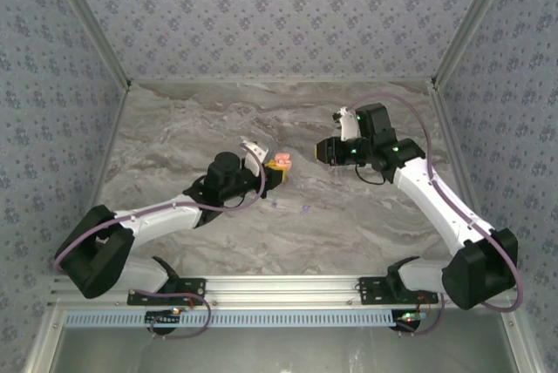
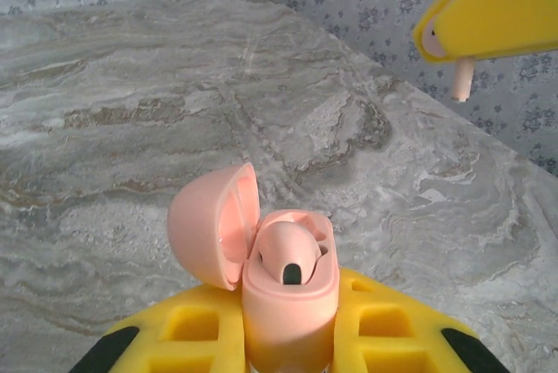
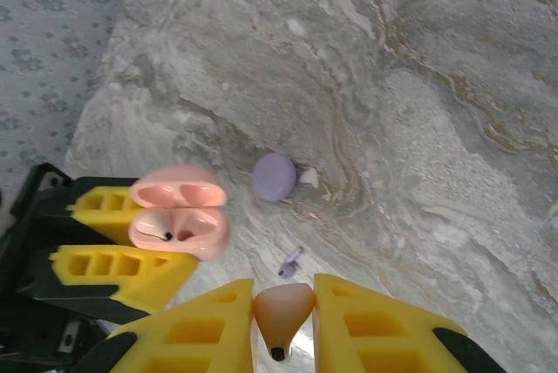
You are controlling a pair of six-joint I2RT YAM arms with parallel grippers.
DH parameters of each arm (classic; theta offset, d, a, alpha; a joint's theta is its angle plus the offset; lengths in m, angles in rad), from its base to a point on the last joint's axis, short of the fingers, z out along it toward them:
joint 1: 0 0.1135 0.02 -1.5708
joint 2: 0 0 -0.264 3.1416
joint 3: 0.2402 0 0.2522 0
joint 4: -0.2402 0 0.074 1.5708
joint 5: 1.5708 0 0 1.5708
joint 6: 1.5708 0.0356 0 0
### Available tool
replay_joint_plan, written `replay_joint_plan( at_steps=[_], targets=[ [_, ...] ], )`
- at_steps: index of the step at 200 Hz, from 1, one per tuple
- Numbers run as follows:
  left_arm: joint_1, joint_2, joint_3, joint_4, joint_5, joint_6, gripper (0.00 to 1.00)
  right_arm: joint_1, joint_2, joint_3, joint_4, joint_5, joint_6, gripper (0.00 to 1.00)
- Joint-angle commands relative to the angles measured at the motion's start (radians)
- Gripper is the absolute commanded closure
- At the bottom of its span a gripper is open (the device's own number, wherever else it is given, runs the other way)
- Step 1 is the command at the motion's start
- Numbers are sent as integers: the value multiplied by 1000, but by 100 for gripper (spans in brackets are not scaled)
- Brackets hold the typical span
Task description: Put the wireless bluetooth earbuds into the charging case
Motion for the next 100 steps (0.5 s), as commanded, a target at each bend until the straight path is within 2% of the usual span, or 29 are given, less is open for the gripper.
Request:
replay_joint_plan(
  at_steps=[1, 100],
  targets=[
    [-8, -27, 2, 95, 22, 53, 85, 18, -27, 48, 27, -39, 27, 77],
    [-29, -28, 35, 147, 27, 55, 85, 86, -17, 71, 110, -20, 74, 78]
  ],
)
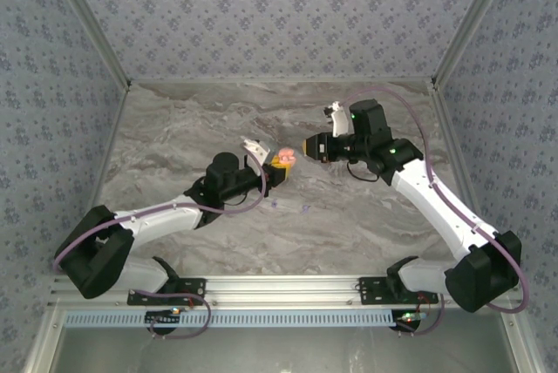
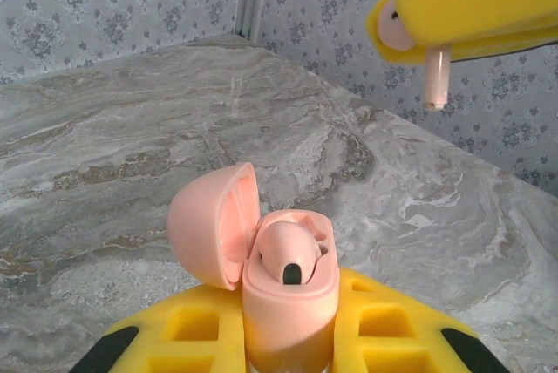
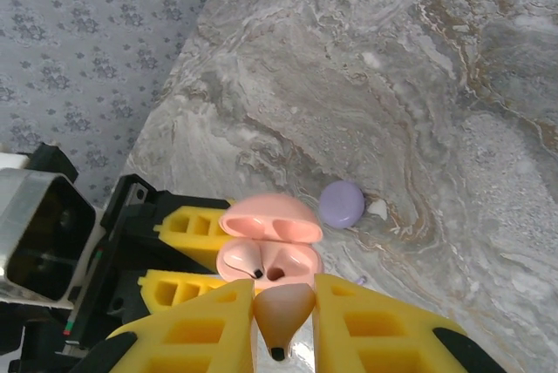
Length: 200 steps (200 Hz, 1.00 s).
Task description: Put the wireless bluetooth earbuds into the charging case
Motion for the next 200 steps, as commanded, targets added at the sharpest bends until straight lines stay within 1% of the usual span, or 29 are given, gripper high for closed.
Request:
replay_joint_plan(
  at_steps=[1, 111, 200],
  targets=[
    [-11, -26, 36, 62, 19, 9, 85, 11, -6, 36, 33, 6, 23, 77],
    [-27, -6, 84, 87, 25, -31, 85, 38, 11, 40, 56, 23, 33, 77],
    [-38, 4, 101, 80, 44, -29, 85, 44, 26, 46, 55, 23, 32, 78]
  ],
)
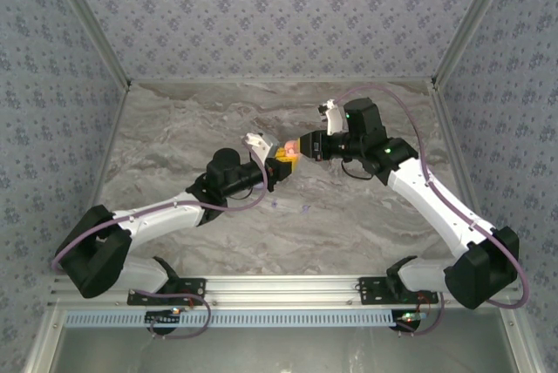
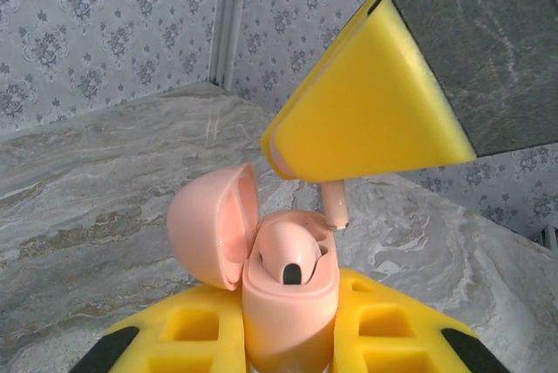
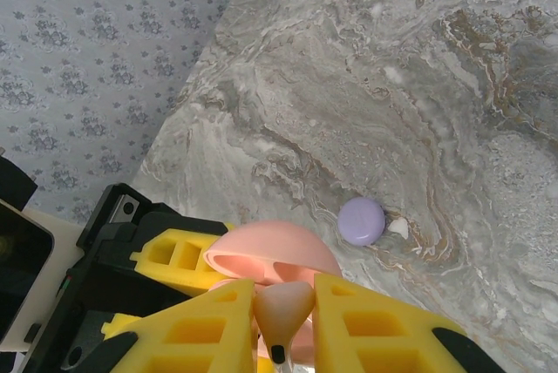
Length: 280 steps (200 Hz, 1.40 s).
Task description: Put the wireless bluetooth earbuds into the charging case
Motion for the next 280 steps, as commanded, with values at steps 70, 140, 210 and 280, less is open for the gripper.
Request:
replay_joint_plan(
  at_steps=[70, 140, 210, 280],
  targets=[
    [-19, 2, 45, 21, 19, 0, 85, 12, 9, 33, 4, 11, 9, 78],
    [-18, 14, 54, 46, 8, -49, 85, 15, 13, 32, -4, 23, 2, 78],
    [-18, 18, 62, 42, -5, -65, 85, 27, 21, 31, -24, 42, -11, 77],
    [-18, 15, 64, 30, -12, -69, 85, 43, 18, 32, -57, 58, -35, 68]
  ],
)
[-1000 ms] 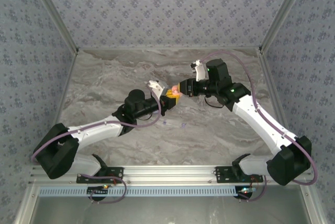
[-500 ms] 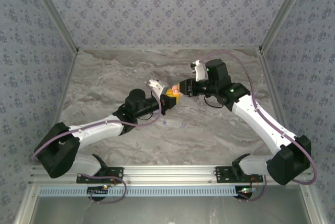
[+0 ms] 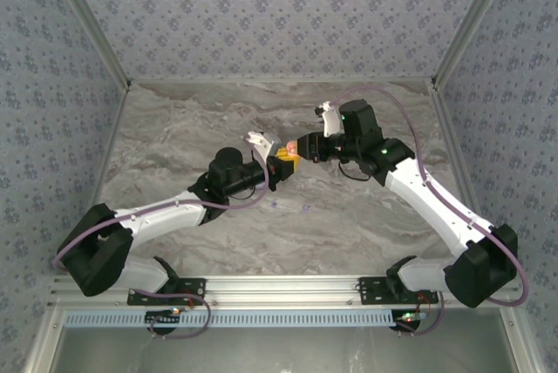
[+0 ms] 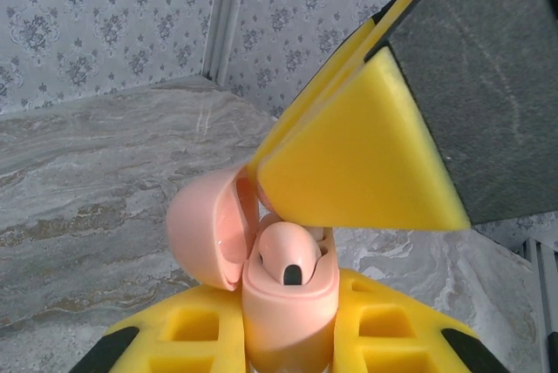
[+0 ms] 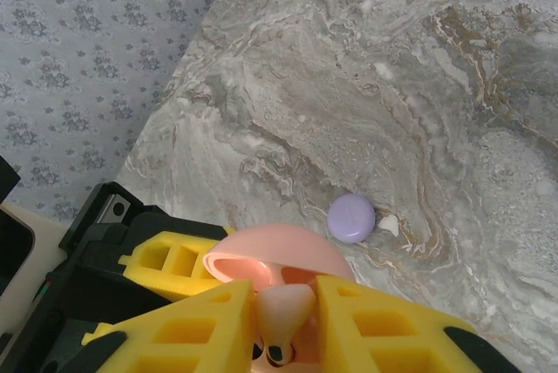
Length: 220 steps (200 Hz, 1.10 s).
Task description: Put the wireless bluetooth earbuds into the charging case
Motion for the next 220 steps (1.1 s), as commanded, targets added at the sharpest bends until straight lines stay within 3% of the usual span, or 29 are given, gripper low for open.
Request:
replay_joint_plan(
  at_steps=[1, 90, 140, 220],
  targets=[
    [-6, 1, 46, 39, -6, -3, 85, 12, 9, 30, -44, 5, -19, 68],
    [-8, -5, 45, -8, -11, 24, 85, 14, -18, 78, -70, 51, -20, 54],
    [-8, -37, 39, -69, -11, 70, 85, -52, -40, 87, -122, 59, -34, 55],
    [-6, -118, 38, -201, 84, 248, 85, -135, 55, 186, -350, -90, -115, 64]
  ],
)
